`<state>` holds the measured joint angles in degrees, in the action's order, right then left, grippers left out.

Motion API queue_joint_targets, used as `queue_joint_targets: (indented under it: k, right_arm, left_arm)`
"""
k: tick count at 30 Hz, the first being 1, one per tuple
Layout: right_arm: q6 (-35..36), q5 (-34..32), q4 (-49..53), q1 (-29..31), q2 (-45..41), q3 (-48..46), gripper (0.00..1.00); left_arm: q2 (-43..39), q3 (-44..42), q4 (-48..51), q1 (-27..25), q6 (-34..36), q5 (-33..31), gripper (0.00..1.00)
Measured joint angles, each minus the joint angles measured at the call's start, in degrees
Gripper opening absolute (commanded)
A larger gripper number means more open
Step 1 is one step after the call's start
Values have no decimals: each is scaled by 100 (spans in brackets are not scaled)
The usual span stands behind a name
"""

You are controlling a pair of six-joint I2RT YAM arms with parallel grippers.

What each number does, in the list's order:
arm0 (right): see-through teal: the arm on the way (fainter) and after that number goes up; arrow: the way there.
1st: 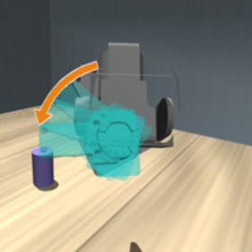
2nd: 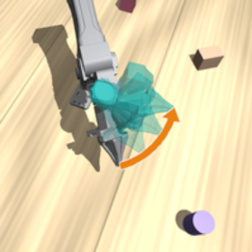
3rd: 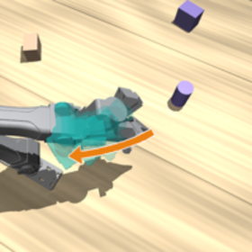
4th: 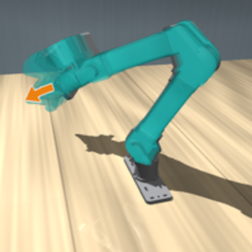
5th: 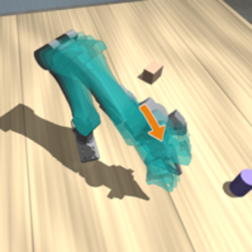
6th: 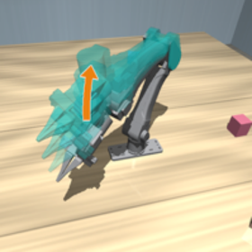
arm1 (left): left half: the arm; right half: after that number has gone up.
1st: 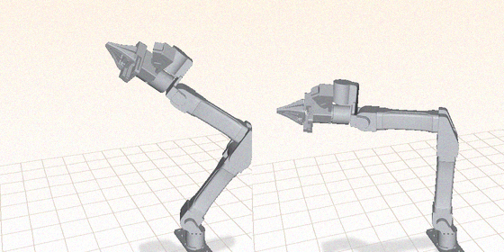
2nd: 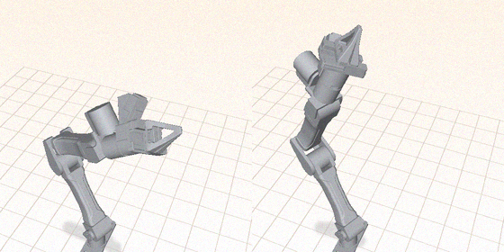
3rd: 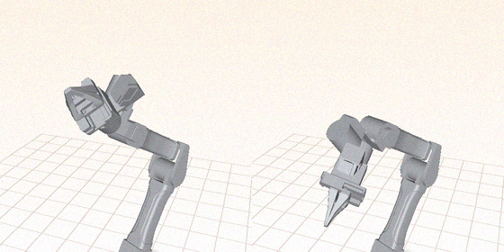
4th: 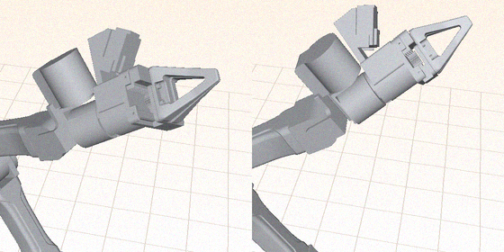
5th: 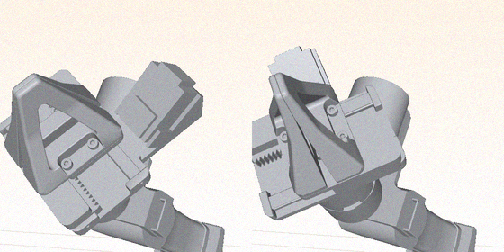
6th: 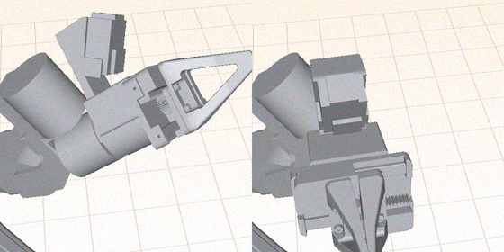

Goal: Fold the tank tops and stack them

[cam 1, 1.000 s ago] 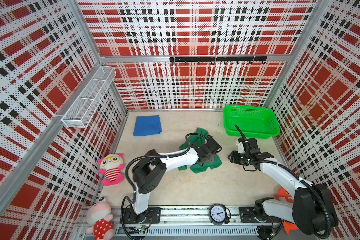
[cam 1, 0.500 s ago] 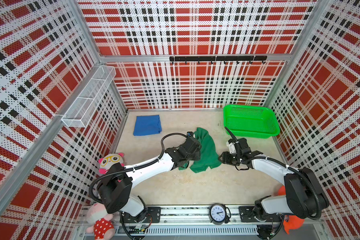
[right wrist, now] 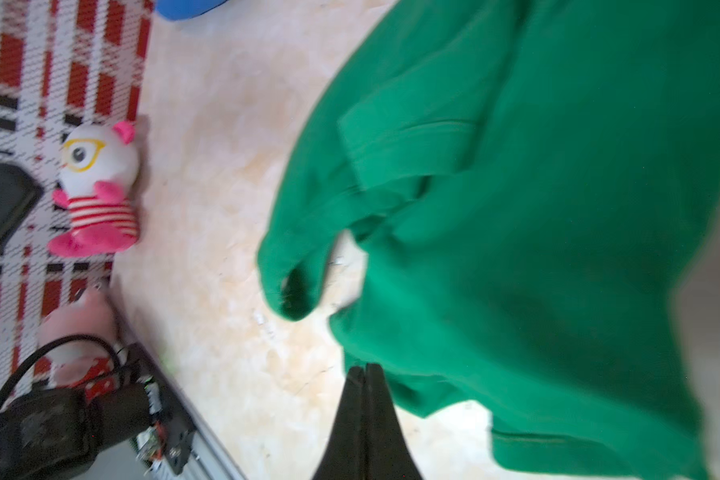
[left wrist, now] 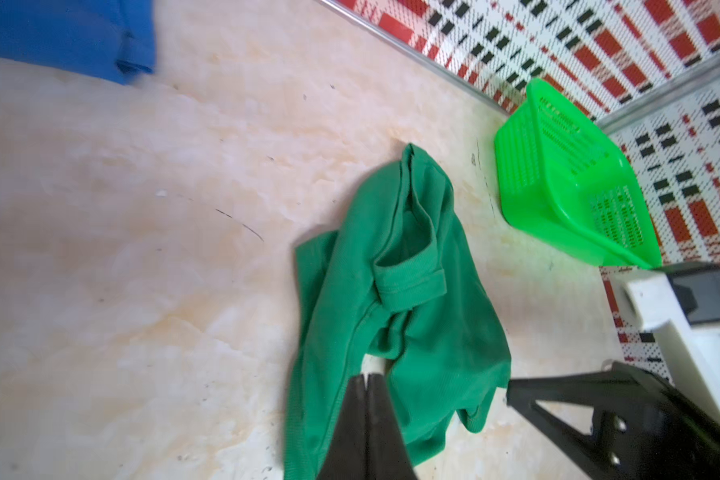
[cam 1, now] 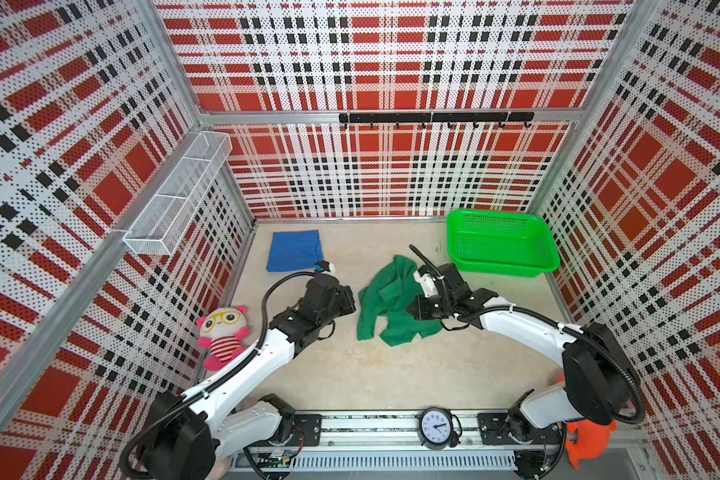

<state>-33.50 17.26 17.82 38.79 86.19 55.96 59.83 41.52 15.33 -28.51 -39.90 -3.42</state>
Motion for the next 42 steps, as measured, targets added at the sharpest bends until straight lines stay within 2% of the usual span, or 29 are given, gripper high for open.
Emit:
queue_joint_targets:
  k: [1, 3, 4, 7, 10, 13, 16, 19, 21, 22, 30, 33, 37, 38, 40, 42]
  right_arm:
    - [2, -55, 11, 146, 52, 114, 4]
    - [17, -168, 81, 146, 50, 122, 32]
    - [39, -269, 122, -15, 37, 57, 41]
    - [214, -656, 326, -721, 33, -251, 50]
    - [369, -973, 553, -1217, 35, -466, 51]
    - [492, -1062, 640, -1274, 109, -514, 51]
    - [581, -1029, 621, -1272, 315, -514, 44]
    - [610, -916, 590, -1270, 485, -516, 30]
    - [621, -861, 577, -1272, 505, -518, 7]
    - [643, -855, 579, -1270, 505, -516, 0]
    - [588, -876, 883, -1062, 232, -273, 0]
    - [542, -920, 1010, -555, 177, 273, 0]
    - [398, -752, 857, 516, 396, 1139, 0]
    - [343, -658, 750, 817, 588, 1360, 7]
    - [258, -509, 581, 1246, 1005, 1685, 35]
    - [201, -402, 485, 1572, 1416, 1860, 49]
  left_arm:
    - [-181, -33, 61, 131, 26, 20, 0]
    - [-459, -79, 190, 317, 76, 17, 1]
    - [-555, -105, 243, 354, 98, 15, 8]
    - [-627, -251, 358, 363, 162, 42, 31]
    - [-564, -431, 428, 363, 186, 116, 42]
    - [-455, -483, 450, 361, 195, 170, 46]
    - [-391, -483, 442, 334, 208, 179, 47]
    - [-369, -483, 442, 334, 221, 184, 47]
    - [-372, -483, 439, 334, 223, 181, 47]
    - [-372, -483, 439, 334, 223, 184, 47]
    - [-343, -483, 398, 334, 236, 195, 47]
    - [-343, -479, 398, 343, 273, 205, 47]
    - [-476, -407, 509, 645, 400, 341, 48]
    - [-555, -361, 584, 787, 446, 363, 49]
    - [-758, -271, 745, 1086, 544, 431, 50]
    - [-946, -188, 883, 1373, 625, 496, 51]
